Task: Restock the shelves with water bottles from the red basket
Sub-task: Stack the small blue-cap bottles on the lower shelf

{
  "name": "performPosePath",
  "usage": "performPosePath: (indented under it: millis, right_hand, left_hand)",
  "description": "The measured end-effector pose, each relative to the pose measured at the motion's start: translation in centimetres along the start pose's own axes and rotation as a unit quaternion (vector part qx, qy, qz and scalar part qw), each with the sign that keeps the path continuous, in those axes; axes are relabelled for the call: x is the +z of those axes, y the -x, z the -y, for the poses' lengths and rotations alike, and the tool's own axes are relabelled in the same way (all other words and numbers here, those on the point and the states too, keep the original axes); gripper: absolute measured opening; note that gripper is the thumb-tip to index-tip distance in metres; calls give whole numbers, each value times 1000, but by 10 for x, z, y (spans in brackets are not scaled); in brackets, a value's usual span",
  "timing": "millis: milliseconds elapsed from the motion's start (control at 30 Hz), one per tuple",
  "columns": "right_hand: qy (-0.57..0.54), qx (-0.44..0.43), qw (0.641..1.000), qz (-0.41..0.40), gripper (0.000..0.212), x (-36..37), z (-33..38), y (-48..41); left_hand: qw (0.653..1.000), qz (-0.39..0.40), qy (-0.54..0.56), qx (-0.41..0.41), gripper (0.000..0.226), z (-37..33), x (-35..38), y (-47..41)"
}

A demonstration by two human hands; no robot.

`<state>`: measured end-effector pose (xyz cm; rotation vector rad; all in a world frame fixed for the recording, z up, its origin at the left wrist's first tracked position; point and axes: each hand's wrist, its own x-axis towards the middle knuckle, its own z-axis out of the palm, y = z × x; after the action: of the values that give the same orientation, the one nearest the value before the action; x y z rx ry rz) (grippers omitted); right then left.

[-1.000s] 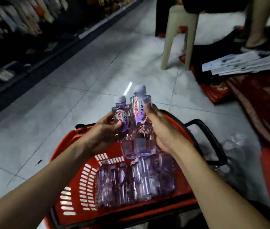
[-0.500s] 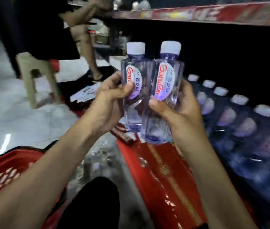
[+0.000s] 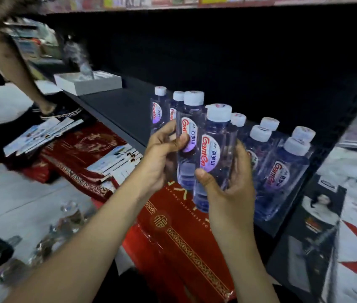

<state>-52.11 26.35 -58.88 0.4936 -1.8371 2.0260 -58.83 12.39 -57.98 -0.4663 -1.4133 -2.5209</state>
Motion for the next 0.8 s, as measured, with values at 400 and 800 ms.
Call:
performPosePath:
  millis: [400, 800]
  right_hand:
    - [86, -11, 995, -47, 77, 32, -44, -16]
    - [127, 5, 989, -75, 71, 30, -71, -30]
  left_hand:
    - [998, -20, -45, -32, 51, 17, -35, -22]
    - [998, 2, -42, -38, 59, 30, -48, -29]
